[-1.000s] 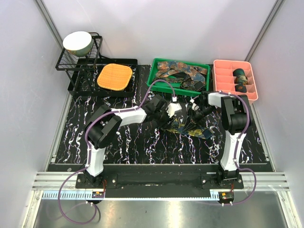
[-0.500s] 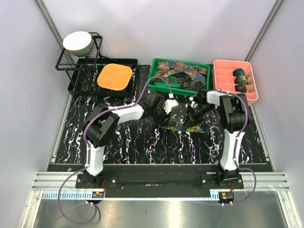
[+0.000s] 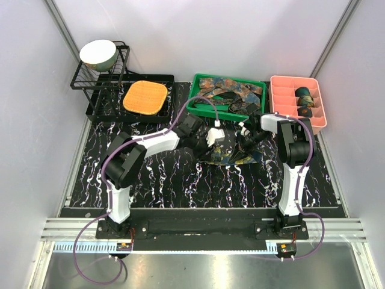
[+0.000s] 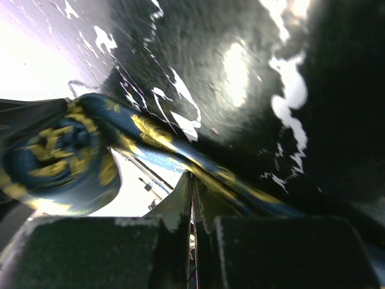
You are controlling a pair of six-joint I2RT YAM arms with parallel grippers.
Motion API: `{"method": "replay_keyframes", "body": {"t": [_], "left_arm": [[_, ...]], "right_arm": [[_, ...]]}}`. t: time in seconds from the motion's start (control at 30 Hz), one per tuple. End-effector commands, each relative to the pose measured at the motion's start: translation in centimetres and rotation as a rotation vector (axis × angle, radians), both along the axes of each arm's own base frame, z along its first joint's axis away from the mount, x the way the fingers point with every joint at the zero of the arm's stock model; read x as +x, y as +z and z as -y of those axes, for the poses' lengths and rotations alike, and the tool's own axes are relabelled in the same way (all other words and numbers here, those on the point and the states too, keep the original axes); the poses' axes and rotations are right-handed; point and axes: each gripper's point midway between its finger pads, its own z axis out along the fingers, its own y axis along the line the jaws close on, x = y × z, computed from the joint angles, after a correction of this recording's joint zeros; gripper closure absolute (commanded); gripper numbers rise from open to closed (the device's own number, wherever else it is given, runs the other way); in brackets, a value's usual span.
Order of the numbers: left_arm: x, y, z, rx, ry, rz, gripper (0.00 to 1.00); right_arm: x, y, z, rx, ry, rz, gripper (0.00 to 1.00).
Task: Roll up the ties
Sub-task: Roll the tie at the center of the board.
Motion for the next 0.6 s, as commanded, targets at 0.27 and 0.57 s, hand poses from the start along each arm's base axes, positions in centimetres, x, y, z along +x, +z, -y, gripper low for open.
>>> {"method": "replay_keyframes", "body": {"t": [0.27, 0.57], "left_arm": [[-1.0, -5.3, -3.4, 0.405, -0.079, 0.068, 1.0], [-0.6, -6.3, -4.0, 0.481, 0.032, 0.029, 1.0]], "right_arm": [[0.3, -4.3, 2.5, -0.174, 0.016, 0.019, 0.94], [-0.6, -3.6, 2.9, -0.193, 0.021, 0.029, 0.92]]}}
